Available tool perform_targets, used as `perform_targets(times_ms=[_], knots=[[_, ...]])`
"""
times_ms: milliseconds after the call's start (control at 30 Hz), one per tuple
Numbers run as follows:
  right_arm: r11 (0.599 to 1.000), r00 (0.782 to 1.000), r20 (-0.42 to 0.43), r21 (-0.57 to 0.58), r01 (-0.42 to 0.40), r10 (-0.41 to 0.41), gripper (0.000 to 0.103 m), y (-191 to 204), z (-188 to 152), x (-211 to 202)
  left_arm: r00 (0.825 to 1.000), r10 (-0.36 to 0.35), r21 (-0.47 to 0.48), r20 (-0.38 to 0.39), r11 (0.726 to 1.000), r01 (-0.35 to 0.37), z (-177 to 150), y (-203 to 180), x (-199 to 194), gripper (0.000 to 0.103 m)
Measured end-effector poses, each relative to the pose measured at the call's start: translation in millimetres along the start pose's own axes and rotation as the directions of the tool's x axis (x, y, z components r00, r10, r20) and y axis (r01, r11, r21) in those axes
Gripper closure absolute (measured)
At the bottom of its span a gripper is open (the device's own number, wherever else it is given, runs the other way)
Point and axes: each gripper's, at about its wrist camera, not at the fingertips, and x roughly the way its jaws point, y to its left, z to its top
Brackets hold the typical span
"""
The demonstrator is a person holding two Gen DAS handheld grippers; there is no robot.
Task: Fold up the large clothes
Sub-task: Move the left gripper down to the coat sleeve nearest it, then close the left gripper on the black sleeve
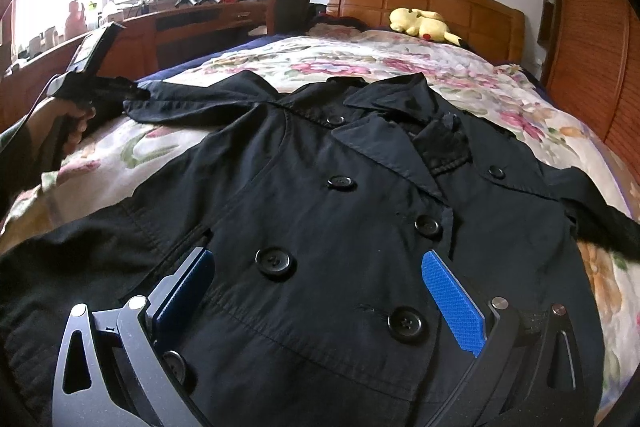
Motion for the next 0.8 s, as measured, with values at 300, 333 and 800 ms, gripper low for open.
perform_targets(times_ms=[300,333,800], knots=[[1.000,1.000,0.001,0.002,-0.001,0.001,0.000,0,-1,-1,0.992,0.038,-0.106,-0.120,0.993,-0.051,-7,13,37,0.025],[1.000,1.000,0.001,0.001,-0.002,0.002,0.000,0,-1,-1,0.992,0.037,-0.112,-0.121,0.992,-0.050,-8,14,37,0.025],[1.000,1.000,0.007,0.000,-0.001,0.001,0.000,0,-2,-1,0.988,-0.032,-0.108,-0.152,0.994,0.016,-7,11,43,0.057]])
